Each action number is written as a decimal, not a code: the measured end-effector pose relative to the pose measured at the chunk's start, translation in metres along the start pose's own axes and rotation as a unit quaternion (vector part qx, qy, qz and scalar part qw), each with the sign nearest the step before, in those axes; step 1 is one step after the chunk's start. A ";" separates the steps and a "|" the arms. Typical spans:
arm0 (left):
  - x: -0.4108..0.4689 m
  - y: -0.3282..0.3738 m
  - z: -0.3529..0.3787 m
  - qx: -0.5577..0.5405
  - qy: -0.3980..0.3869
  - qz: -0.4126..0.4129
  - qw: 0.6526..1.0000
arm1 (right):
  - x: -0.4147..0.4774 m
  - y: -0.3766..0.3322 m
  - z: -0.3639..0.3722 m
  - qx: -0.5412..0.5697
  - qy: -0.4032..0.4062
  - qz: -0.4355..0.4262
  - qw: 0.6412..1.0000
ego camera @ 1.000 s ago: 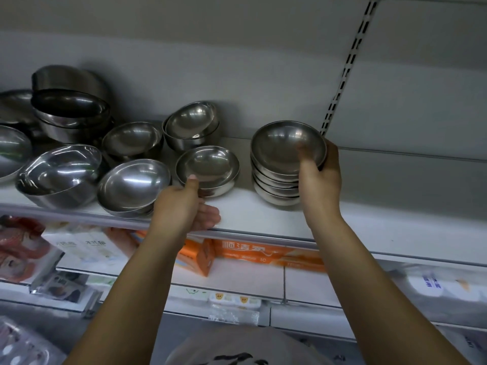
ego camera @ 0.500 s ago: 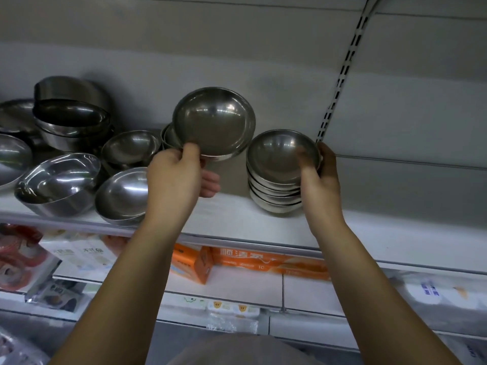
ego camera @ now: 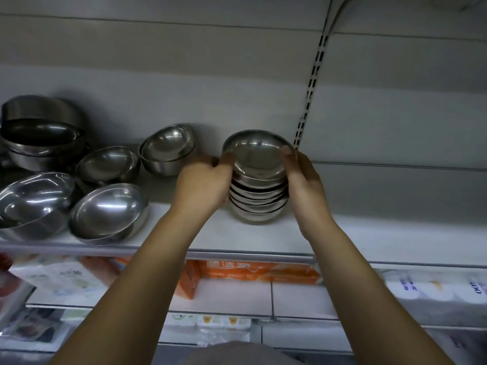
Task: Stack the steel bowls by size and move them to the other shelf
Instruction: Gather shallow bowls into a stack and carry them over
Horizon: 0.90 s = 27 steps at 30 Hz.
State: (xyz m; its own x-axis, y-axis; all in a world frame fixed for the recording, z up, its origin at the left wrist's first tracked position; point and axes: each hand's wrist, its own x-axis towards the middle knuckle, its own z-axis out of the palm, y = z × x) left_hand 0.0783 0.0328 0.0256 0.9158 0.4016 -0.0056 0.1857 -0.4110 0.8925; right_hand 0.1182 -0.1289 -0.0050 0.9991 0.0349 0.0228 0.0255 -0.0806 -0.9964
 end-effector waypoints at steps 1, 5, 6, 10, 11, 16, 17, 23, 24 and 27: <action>0.000 -0.003 0.000 0.004 0.009 0.007 1.000 | 0.000 0.000 0.000 -0.001 0.000 0.004 1.000; -0.005 -0.008 0.004 0.009 0.045 0.007 0.999 | 0.002 0.004 -0.001 -0.002 0.002 0.007 1.000; -0.004 -0.010 0.006 -0.018 0.041 -0.001 0.999 | 0.001 0.004 0.000 0.001 0.000 0.009 1.000; 0.008 -0.019 0.017 -0.194 -0.034 -0.083 0.977 | 0.005 0.012 0.002 0.018 -0.007 0.039 0.999; 0.011 -0.022 0.020 -0.224 -0.055 -0.097 0.968 | 0.006 0.014 0.003 0.023 -0.009 0.045 0.999; 0.014 -0.029 0.034 -0.330 -0.109 -0.097 0.933 | 0.003 0.014 0.009 0.024 -0.013 0.046 0.999; 0.013 -0.029 0.036 -0.332 -0.114 -0.089 0.932 | 0.003 0.014 0.010 0.023 -0.011 0.048 0.999; 0.009 -0.013 0.054 -0.332 -0.130 -0.047 0.933 | 0.001 0.014 -0.005 0.048 0.024 0.053 0.997; 0.006 -0.008 0.059 -0.337 -0.133 -0.042 0.931 | -0.001 0.011 -0.012 0.052 0.032 0.050 0.997; 0.000 0.009 0.078 -0.338 -0.144 -0.034 0.929 | -0.002 0.009 -0.038 0.063 0.054 0.040 0.996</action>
State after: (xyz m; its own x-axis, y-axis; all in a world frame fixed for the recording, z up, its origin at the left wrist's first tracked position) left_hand 0.1076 -0.0351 -0.0020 0.9857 0.1315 -0.1054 0.0691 0.2545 0.9646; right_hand 0.1175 -0.1674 -0.0107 0.9956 -0.0752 -0.0554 -0.0519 0.0480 -0.9975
